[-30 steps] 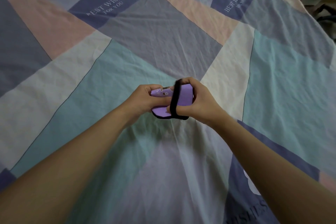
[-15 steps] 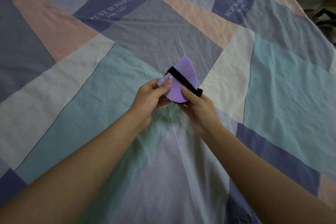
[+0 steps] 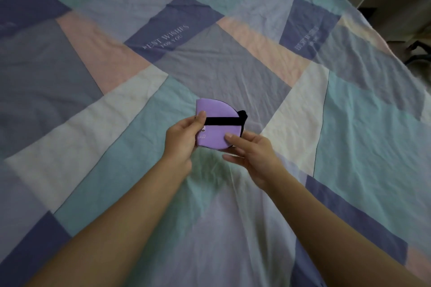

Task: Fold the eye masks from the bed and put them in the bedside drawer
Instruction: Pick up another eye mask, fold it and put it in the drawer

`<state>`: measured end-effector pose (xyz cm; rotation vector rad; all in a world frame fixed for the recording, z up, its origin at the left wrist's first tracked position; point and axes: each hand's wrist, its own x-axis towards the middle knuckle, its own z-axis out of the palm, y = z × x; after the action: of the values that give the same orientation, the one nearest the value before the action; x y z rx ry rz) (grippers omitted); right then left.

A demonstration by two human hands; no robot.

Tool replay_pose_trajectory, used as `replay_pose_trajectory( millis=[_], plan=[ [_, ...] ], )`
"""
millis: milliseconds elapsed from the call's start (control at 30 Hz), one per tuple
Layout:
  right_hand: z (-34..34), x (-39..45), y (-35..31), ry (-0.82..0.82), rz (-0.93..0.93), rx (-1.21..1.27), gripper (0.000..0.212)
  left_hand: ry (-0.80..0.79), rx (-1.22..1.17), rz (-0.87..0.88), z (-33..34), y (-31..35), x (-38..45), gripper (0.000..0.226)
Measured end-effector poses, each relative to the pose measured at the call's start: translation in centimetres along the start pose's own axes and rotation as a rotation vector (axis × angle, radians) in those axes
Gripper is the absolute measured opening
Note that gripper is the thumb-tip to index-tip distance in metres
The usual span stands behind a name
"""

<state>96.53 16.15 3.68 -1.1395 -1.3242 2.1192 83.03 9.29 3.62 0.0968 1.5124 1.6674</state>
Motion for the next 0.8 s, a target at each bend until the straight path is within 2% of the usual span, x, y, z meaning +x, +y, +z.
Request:
replay_pose_trajectory(
  millis=[100, 200, 367, 467, 600, 800],
  plan=[
    [3.1, -1.4, -3.1, 0.023, -0.055, -0.062, 0.009, 0.030, 0.024, -0.037, -2.6, 3.2, -1.7, 0.033],
    [7.4, -3.9, -7.5, 0.030, -0.097, -0.029, 0.007, 0.117, 0.056, -0.057, -7.7, 7.3, -4.4, 0.021],
    [17.4, -10.0, -15.5, -0.120, -0.190, -0.015, 0.004, 0.311, 0.017, -0.096, -17.5, 14.3, -12.2, 0.014],
    [24.7, -14.3, -19.5, -0.245, -0.249, -0.050, 0.005, 0.397, -0.025, -0.022, -21.8, 20.0, -16.7, 0.014],
    [35.4, -19.8, -23.4, -0.381, -0.309, -0.070, 0.007, 0.422, -0.009, 0.172, -27.0, 28.8, -21.8, 0.009],
    [51.3, -27.8, -24.0, -0.492, -0.360, -0.025, 0.011, 0.445, 0.037, 0.338, -37.9, 38.6, -30.1, 0.009]
  ],
)
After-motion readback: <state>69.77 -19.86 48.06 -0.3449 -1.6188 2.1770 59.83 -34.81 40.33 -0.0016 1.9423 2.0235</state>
